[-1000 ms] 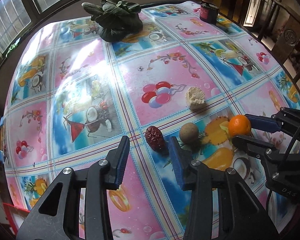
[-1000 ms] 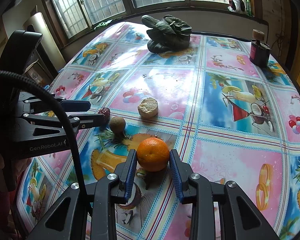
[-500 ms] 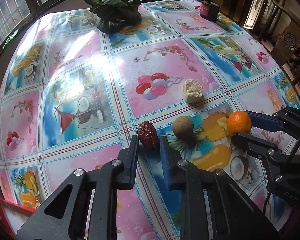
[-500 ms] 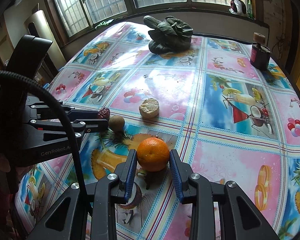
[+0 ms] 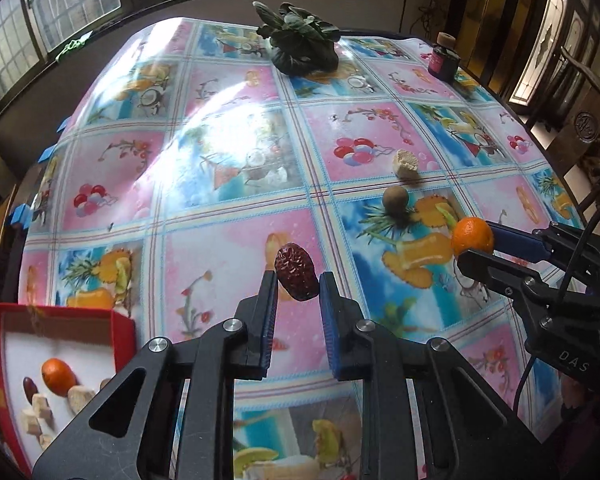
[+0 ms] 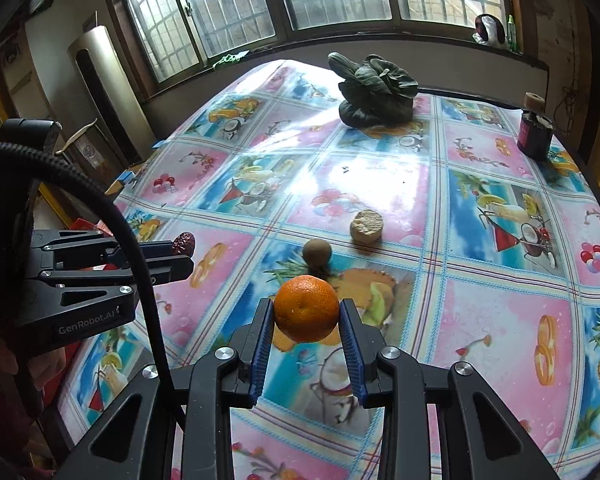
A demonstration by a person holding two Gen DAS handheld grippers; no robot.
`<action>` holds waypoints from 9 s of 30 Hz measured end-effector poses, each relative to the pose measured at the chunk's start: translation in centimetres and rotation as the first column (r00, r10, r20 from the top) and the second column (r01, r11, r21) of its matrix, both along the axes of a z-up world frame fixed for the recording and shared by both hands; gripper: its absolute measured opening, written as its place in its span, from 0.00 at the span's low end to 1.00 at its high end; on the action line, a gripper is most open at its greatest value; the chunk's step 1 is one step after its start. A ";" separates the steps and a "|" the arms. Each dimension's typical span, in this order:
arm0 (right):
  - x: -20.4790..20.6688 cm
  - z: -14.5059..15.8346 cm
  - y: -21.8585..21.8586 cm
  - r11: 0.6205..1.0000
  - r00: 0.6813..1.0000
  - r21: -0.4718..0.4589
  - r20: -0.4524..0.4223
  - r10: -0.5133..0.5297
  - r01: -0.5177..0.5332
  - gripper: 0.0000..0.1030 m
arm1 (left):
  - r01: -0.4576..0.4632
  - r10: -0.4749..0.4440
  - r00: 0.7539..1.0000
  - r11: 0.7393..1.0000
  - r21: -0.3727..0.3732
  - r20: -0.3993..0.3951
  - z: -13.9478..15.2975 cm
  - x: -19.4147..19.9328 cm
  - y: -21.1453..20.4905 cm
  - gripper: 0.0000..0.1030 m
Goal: Organize fruits
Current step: 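Carry the red date and orange into the red tray and open both tools, then move both open tools back to the snack pile, then grasp a brown ball with the left tool while the right grasps a round pastry slice, then carry the brown ball and pastry slice into the red tray and open both tools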
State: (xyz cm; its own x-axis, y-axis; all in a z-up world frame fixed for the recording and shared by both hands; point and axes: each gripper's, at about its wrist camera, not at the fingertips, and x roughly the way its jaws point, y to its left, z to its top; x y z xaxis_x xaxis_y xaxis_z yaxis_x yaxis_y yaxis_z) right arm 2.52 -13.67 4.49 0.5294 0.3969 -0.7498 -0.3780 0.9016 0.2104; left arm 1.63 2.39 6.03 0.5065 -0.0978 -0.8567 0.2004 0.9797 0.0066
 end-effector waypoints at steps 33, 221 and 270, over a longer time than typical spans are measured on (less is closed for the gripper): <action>-6.6 0.9 20.9 0.921 0.921 -0.004 0.004 0.389 -0.389 0.31 | -0.439 0.438 0.898 0.898 0.020 0.032 -0.9 -14.6 23.8 0.20; -2.8 0.2 6.9 0.996 0.997 -0.051 0.034 0.071 -0.069 0.27 | -0.191 0.195 0.981 0.974 -0.119 0.021 1.2 -6.9 7.6 0.21; -8.0 0.4 29.7 0.860 0.864 -0.105 0.013 0.504 -0.500 0.26 | -0.499 0.500 0.860 0.866 -0.034 0.099 -0.8 -15.1 23.3 0.21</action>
